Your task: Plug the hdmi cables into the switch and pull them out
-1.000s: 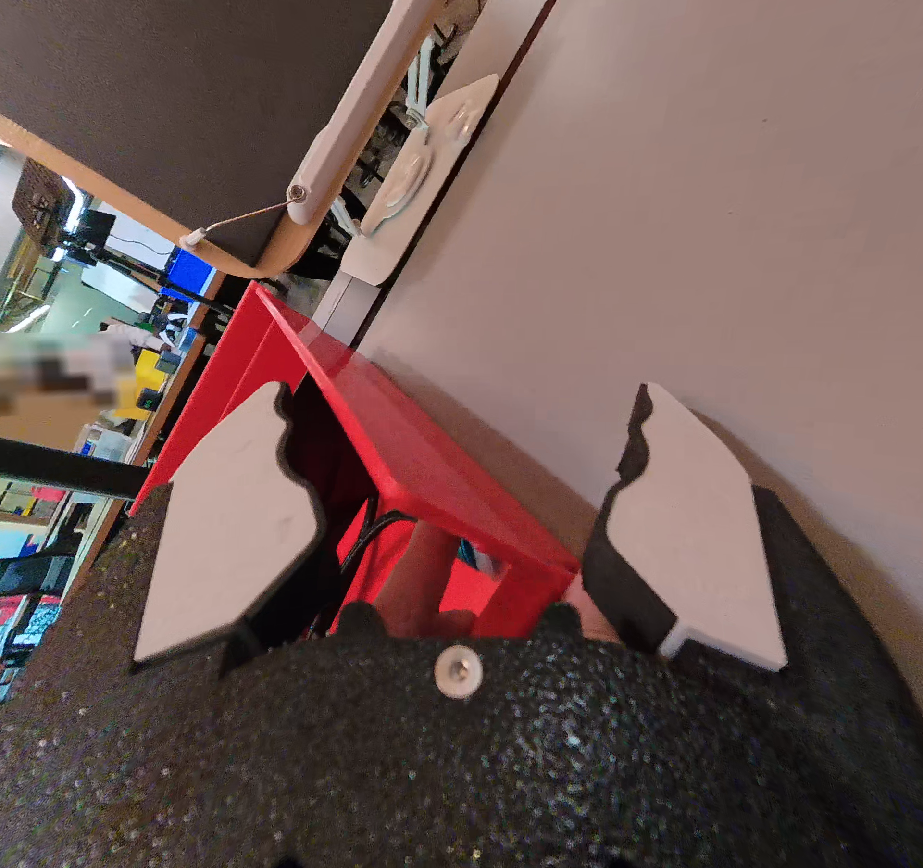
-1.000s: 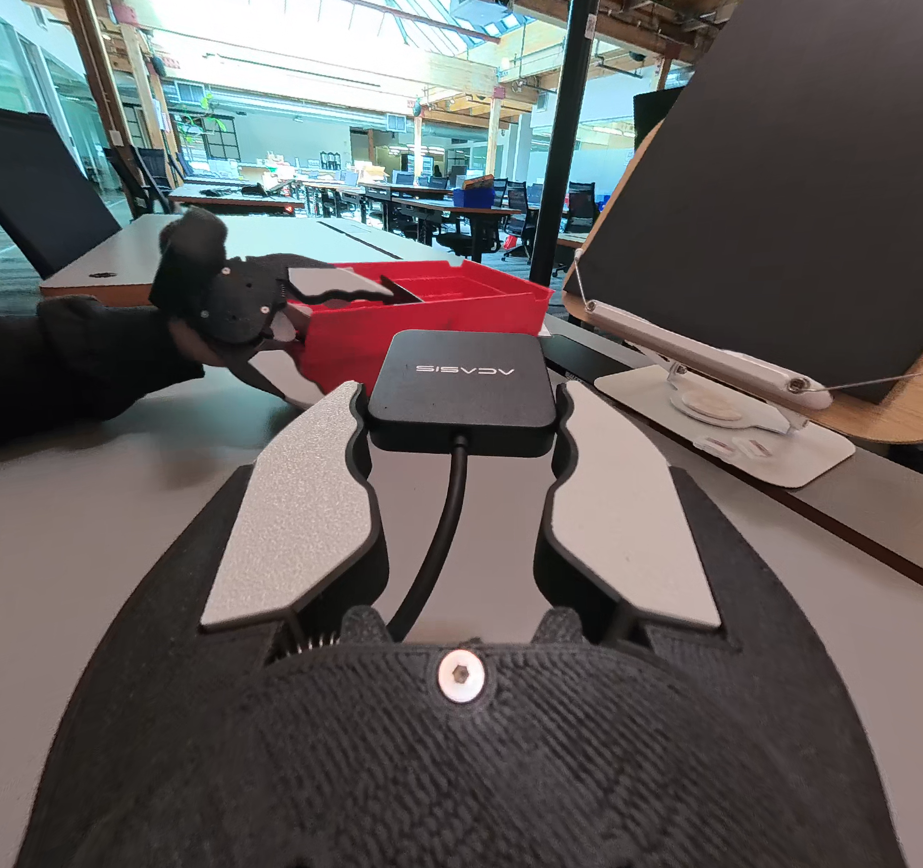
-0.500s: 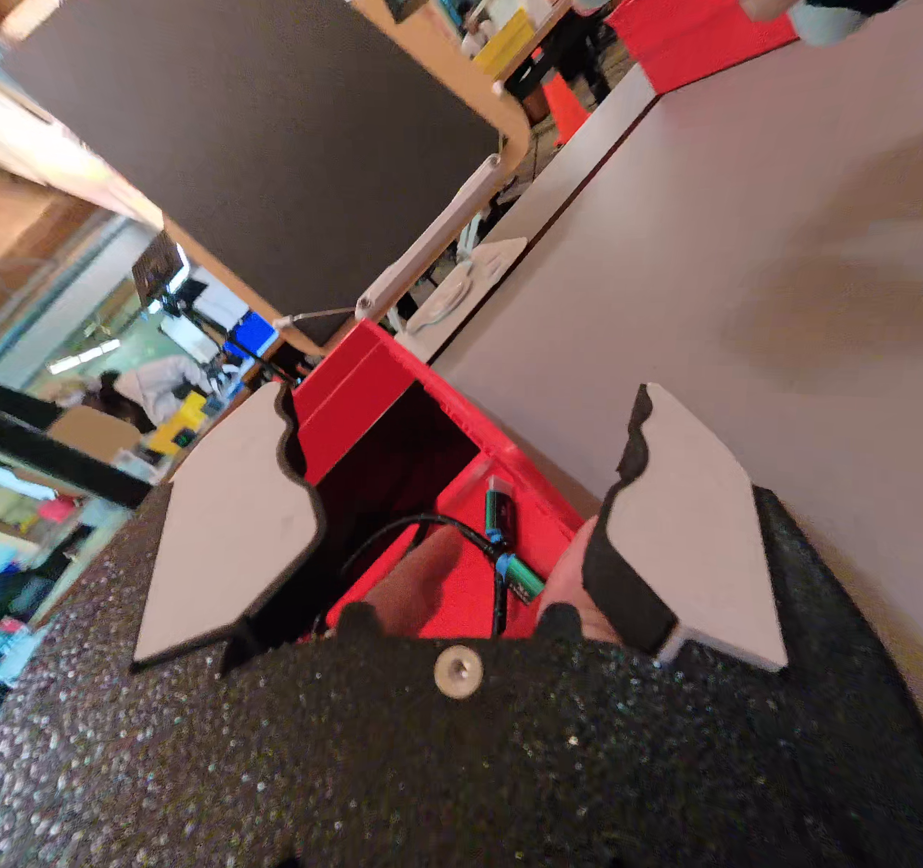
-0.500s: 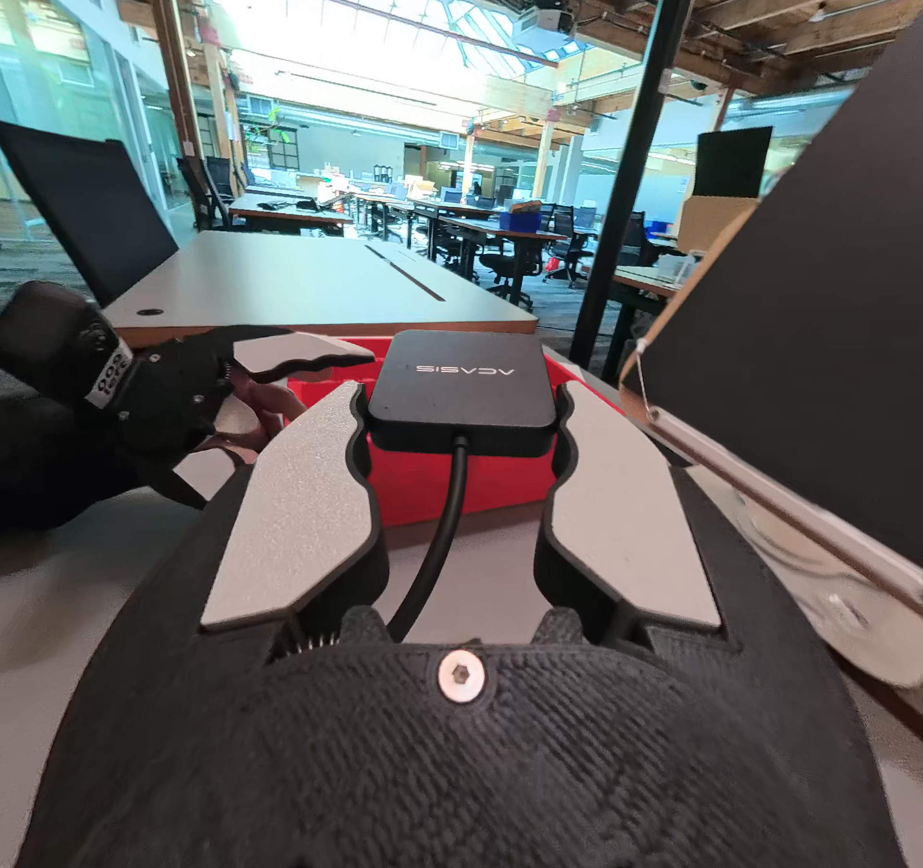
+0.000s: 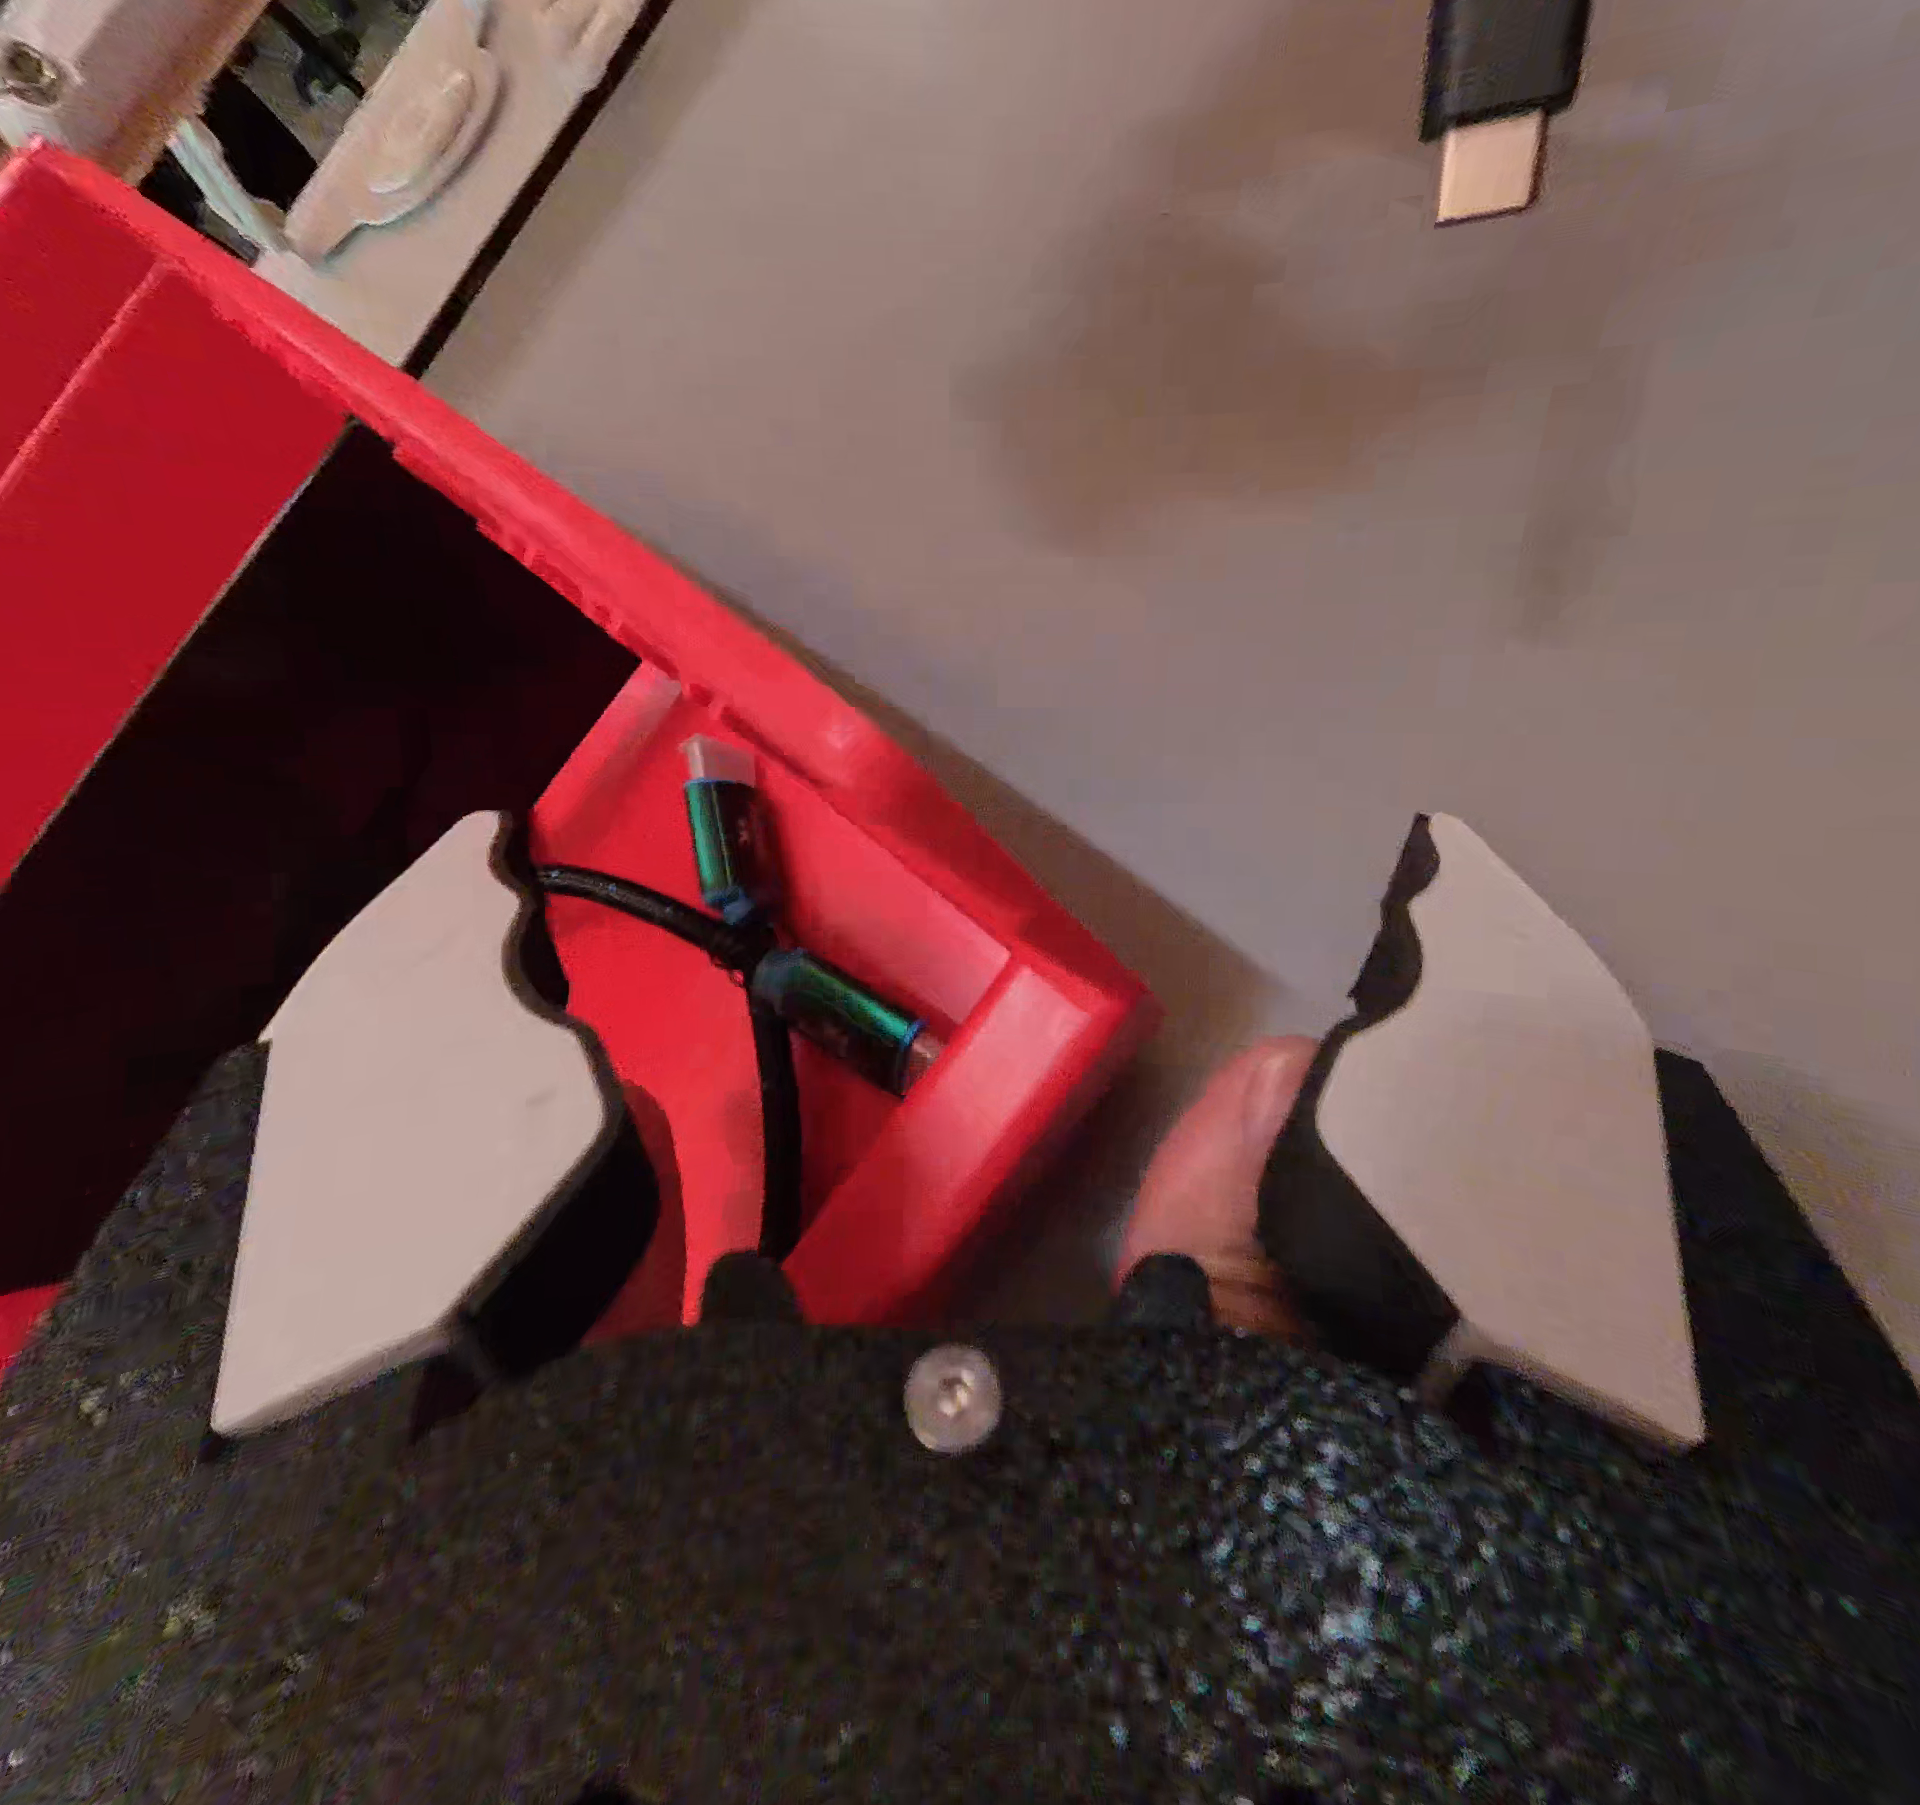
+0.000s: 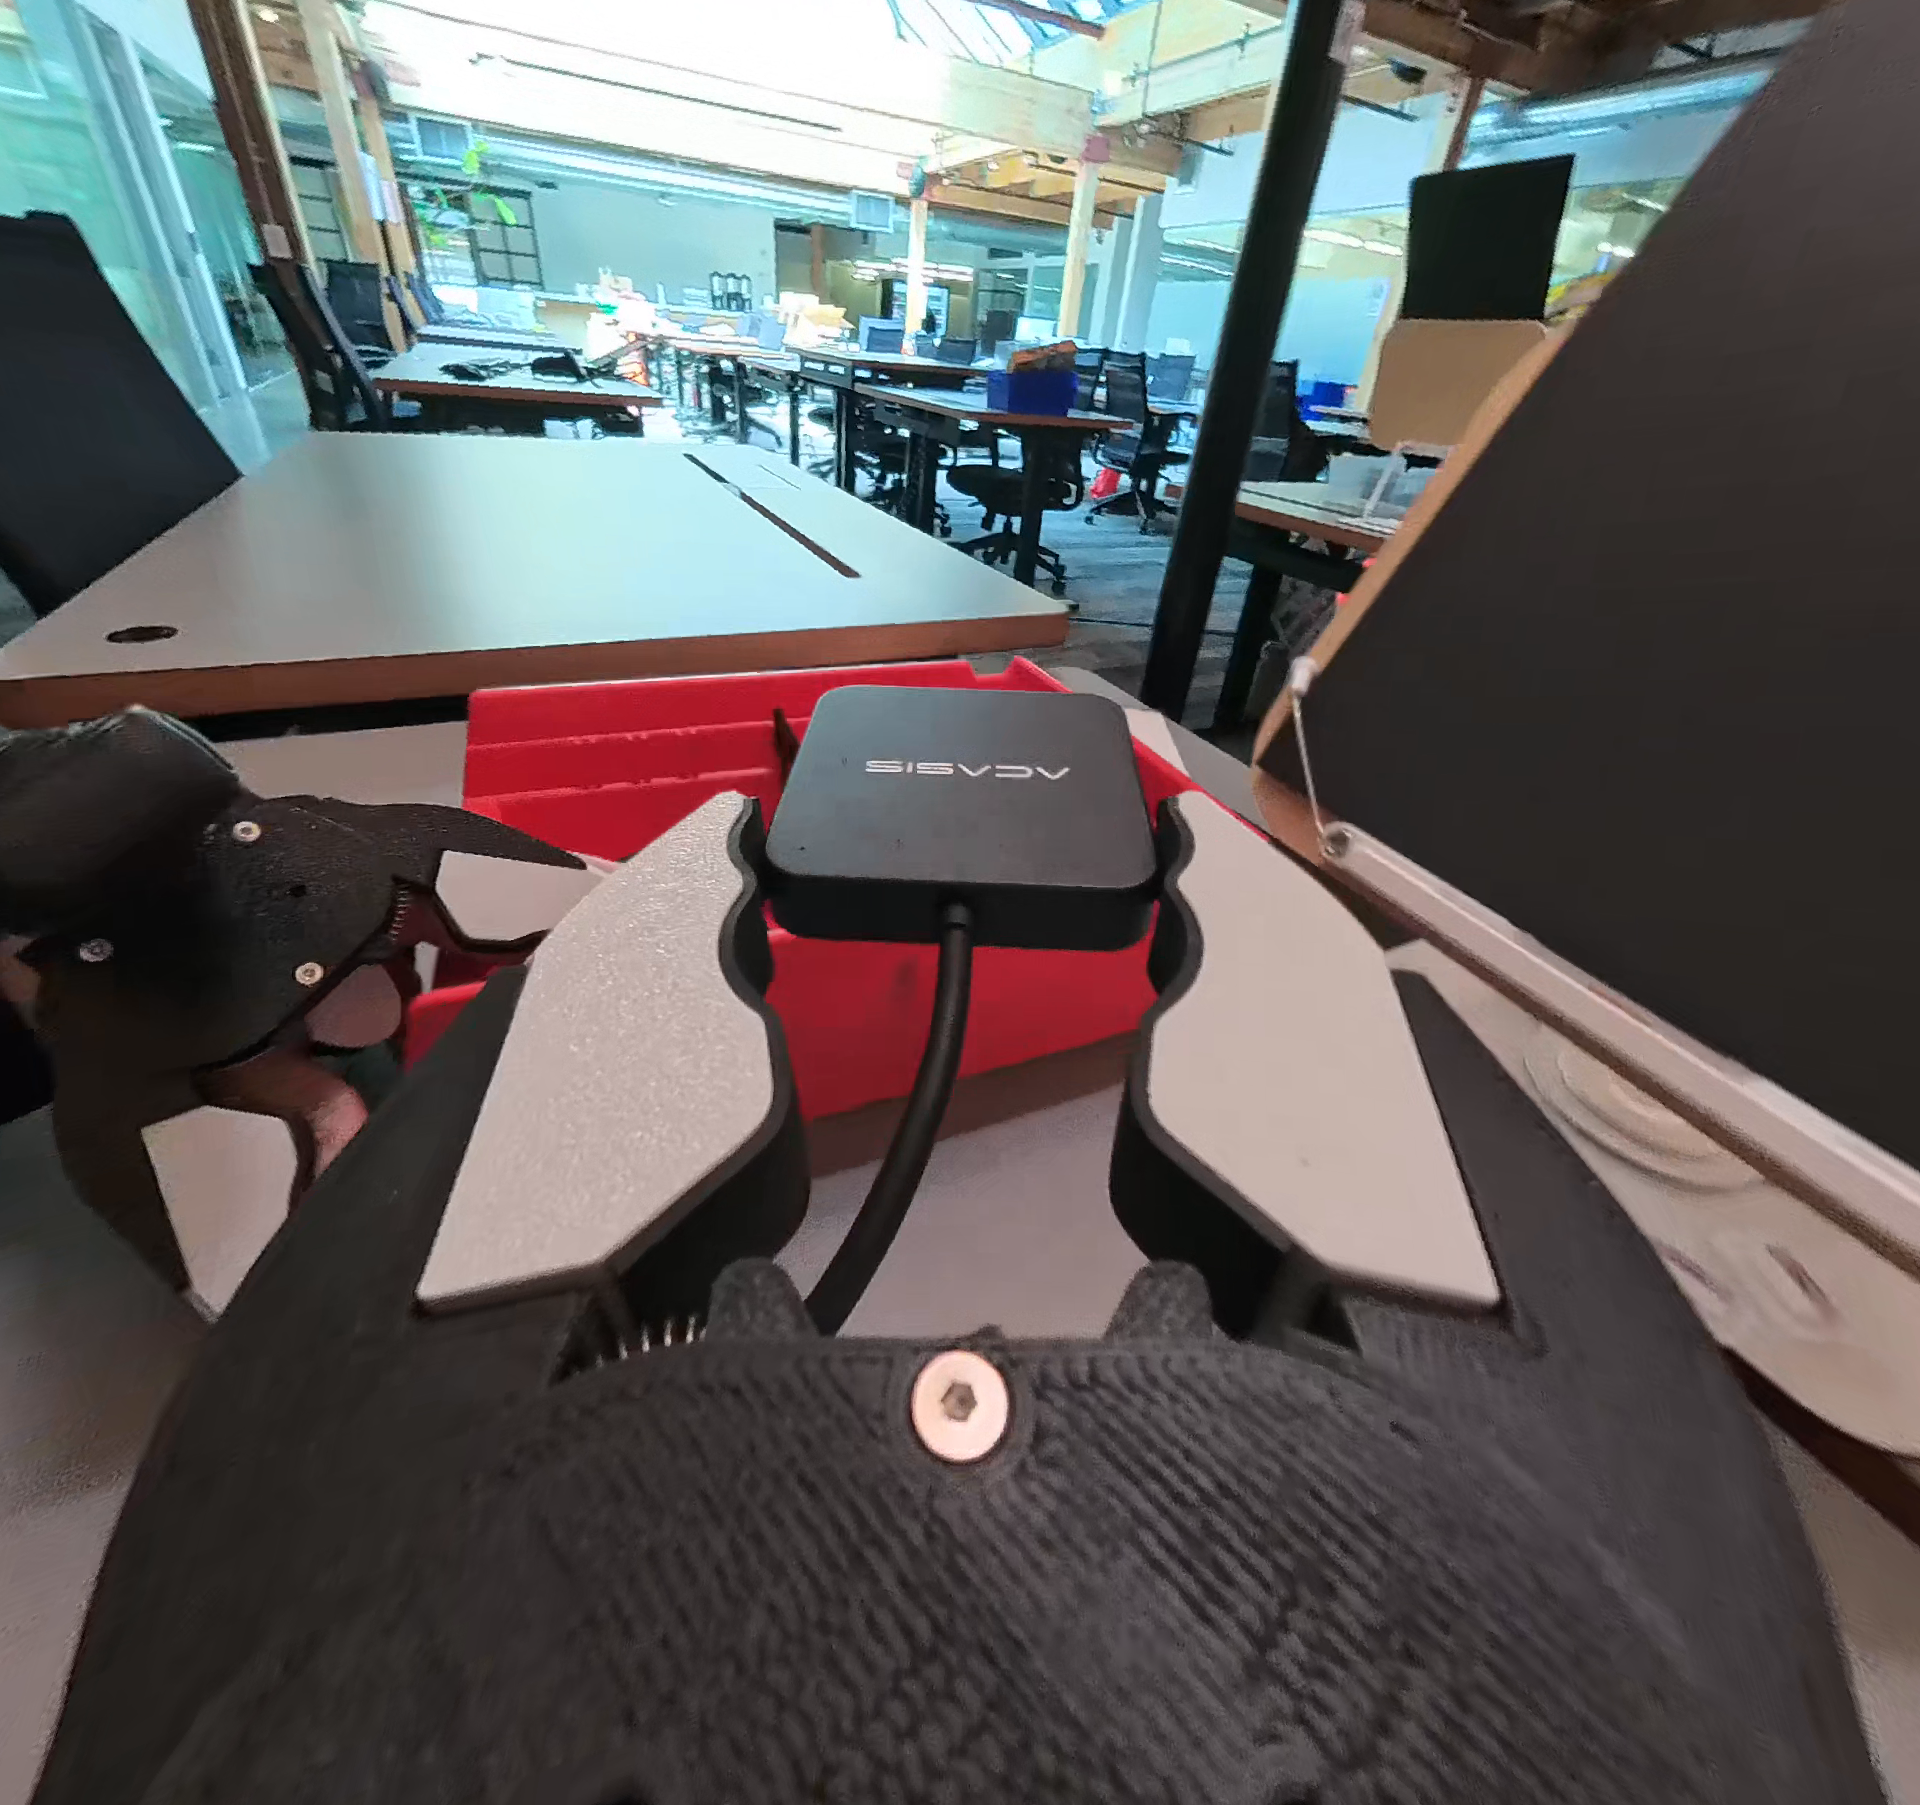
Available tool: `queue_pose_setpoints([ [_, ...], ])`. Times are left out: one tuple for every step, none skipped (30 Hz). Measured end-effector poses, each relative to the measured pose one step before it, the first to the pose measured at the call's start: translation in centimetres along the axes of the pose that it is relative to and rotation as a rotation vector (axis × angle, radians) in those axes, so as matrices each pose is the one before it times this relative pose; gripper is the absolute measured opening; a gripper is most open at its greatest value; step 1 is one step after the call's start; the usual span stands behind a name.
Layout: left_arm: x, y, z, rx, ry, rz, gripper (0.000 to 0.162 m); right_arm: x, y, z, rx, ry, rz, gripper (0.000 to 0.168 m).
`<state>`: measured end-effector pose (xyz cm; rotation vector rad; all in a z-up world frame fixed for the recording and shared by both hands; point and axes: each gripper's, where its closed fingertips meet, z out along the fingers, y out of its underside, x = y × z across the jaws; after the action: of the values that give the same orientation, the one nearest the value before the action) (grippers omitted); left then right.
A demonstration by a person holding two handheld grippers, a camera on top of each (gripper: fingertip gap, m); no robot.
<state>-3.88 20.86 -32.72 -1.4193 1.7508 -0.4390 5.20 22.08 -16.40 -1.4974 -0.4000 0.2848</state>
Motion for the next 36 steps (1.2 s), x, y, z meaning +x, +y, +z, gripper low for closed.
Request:
queue_pose_setpoints([
  [0.217, 0.211, 0.143, -0.0235, 0.0301, -0.0056, 0.146, 0.531, 0.293, -0.406, 0.0038, 0.0149, 0.0094, 0.072],
  [0.062, 0.260, 0.120, -0.0228, 0.0282, -0.0144, 0.146, 0.518, 0.262, -0.422, 0.0034, 0.0135, 0.0090, 0.072],
  [0.002, 0.390, 0.098, -0.0326, 0.0286, -0.0214, 0.146, 0.515, 0.248, -0.430, 0.0026, 0.0116, 0.0101, 0.072],
  [-0.102, 0.368, 0.149, -0.0346, 0.0259, -0.0223, 0.146, 0.539, 0.242, -0.396, 0.0020, 0.0121, 0.0123, 0.072],
  [-0.203, 0.373, 0.083, -0.0313, 0.0259, -0.0173, 0.146, 0.509, 0.241, -0.330, 0.0025, 0.0109, 0.0143, 0.072],
  [0.114, 0.325, -0.012, -0.0298, 0.0412, -0.0069, 0.143, 0.410, 0.212, -0.248, 0.0043, 0.0056, 0.0155, 0.072],
  [0.140, 0.202, -0.068, -0.0171, 0.0275, 0.0046, 0.141, 0.334, 0.189, -0.183, 0.0049, 0.0025, 0.0156, 0.072],
  [-0.014, 0.009, -0.081, 0.0021, 0.0034, 0.0112, 0.140, 0.278, 0.186, -0.105, 0.0041, 0.0017, 0.0119, 0.072],
  [-0.040, -0.037, -0.079, 0.0072, -0.0023, 0.0077, 0.141, 0.207, 0.221, -0.072, 0.0000, 0.0003, 0.0051, 0.072],
  [0.029, -0.029, -0.025, 0.0027, -0.0016, 0.0014, 0.142, 0.156, 0.234, -0.050, -0.0030, -0.0015, -0.0022, 0.072],
  [0.093, -0.022, 0.112, -0.0046, 0.0028, -0.0033, 0.143, 0.096, 0.244, -0.052, -0.0044, -0.0034, -0.0076, 0.072],
  [0.129, -0.068, 0.201, -0.0116, 0.0044, -0.0041, 0.144, 0.090, 0.235, -0.063, -0.0044, -0.0031, -0.0100, 0.072],
  [0.096, -0.060, 0.151, -0.0108, 0.0009, -0.0056, 0.145, 0.070, 0.164, -0.084, 0.0017, -0.0015, -0.0083, 0.072],
  [0.037, -0.079, 0.102, -0.0038, -0.0039, -0.0019, 0.146, 0.034, 0.040, -0.114, 0.0123, -0.0034, -0.0007, 0.072],
  [0.006, -0.012, -0.008, 0.0017, 0.0026, 0.0040, 0.146, -0.059, -0.069, -0.121, 0.0223, -0.0099, 0.0103, 0.072],
  [-0.028, 0.020, -0.147, 0.0120, 0.0015, 0.0084, 0.144, -0.017, -0.060, -0.120, 0.0240, -0.0068, 0.0176, 0.072],
  [-0.149, -0.064, -0.156, 0.0202, -0.0017, -0.0003, 0.142, 0.065, 0.057, -0.117, 0.0187, 0.0017, 0.0161, 0.072],
  [-0.115, -0.111, -0.113, 0.0153, -0.0002, -0.0021, 0.143, 0.123, 0.237, -0.143, 0.0082, 0.0077, 0.0108, 0.072],
  [-0.357, -0.088, -0.140, 0.0124, -0.0156, -0.0113, 0.144, 0.108, 0.394, -0.170, -0.0018, 0.0076, 0.0044, 0.072],
  [-0.238, -0.343, -0.005, 0.0225, -0.0099, -0.0212, 0.145, 0.061, 0.466, -0.184, -0.0062, 0.0066, 0.0030, 0.072],
  [-0.357, -0.548, -0.137, 0.0357, -0.0216, -0.0340, 0.146, 0.002, 0.416, -0.214, -0.0064, 0.0041, 0.0046, 0.072],
  [-0.633, -0.627, -0.210, 0.0437, -0.0373, -0.0404, 0.146, -0.029, 0.315, -0.245, -0.0028, 0.0047, 0.0062, 0.072],
  [-0.505, -0.431, -0.277, 0.0448, -0.0292, -0.0254, 0.146, -0.010, 0.142, -0.298, 0.0029, 0.0070, 0.0029, 0.072],
  [-0.309, -0.392, -0.290, 0.0458, -0.0280, -0.0124, 0.146, 0.005, -0.009, -0.340, 0.0065, 0.0084, -0.0043, 0.072],
  [-0.229, -0.481, -0.214, 0.0454, -0.0331, 0.0018, 0.145, -0.014, -0.038, -0.341, 0.0018, 0.0052, -0.0085, 0.072],
  [-0.274, -0.424, -0.357, 0.0384, -0.0420, 0.0180, 0.143, -0.067, -0.014, -0.377, -0.0040, 0.0004, -0.0098, 0.072],
  [-0.261, -0.604, -0.346, 0.0288, -0.0448, 0.0324, 0.141, -0.098, -0.018, -0.422, 0.0012, 0.0004, -0.0131, 0.072],
  [-0.337, -0.610, -0.400, 0.0220, -0.0461, 0.0460, 0.138, -0.139, 0.017, -0.463, 0.0077, -0.0002, -0.0174, 0.072],
  [-0.459, -0.591, -0.289, 0.0169, -0.0583, 0.0654, 0.138, -0.112, 0.070, -0.468, 0.0104, 0.0012, -0.0147, 0.072],
  [-0.466, -0.824, -0.355, 0.0217, -0.0540, 0.0737, 0.145, -0.034, 0.126, -0.419, 0.0128, 0.0061, -0.0023, 0.072],
  [-0.393, -0.866, -0.339, 0.0199, -0.0425, 0.0552, 0.145, 0.037, 0.123, -0.331, 0.0177, 0.0074, 0.0103, 0.072],
  [-0.815, -0.882, -0.516, 0.0182, -0.0414, 0.0222, 0.140, 0.066, -0.031, -0.205, 0.0209, 0.0052, 0.0132, 0.072],
  [-0.659, -0.871, -0.392, 0.0218, -0.0401, -0.0071, 0.131, 0.071, -0.207, -0.086, 0.0187, 0.0038, 0.0039, 0.072],
  [-0.450, -0.864, -0.392, 0.0256, -0.0256, -0.0248, 0.125, -0.077, -0.067, -0.020, 0.0064, -0.0064, -0.0022, 0.072],
  [-0.357, -0.700, -0.425, 0.0227, -0.0204, -0.0253, 0.123, -0.254, 0.058, 0.037, -0.0046, -0.0178, -0.0038, 0.072],
  [-0.403, -0.634, -0.439, 0.0187, -0.0203, -0.0253, 0.122, -0.247, 0.059, 0.042, -0.0045, -0.0128, -0.0087, 0.072],
])
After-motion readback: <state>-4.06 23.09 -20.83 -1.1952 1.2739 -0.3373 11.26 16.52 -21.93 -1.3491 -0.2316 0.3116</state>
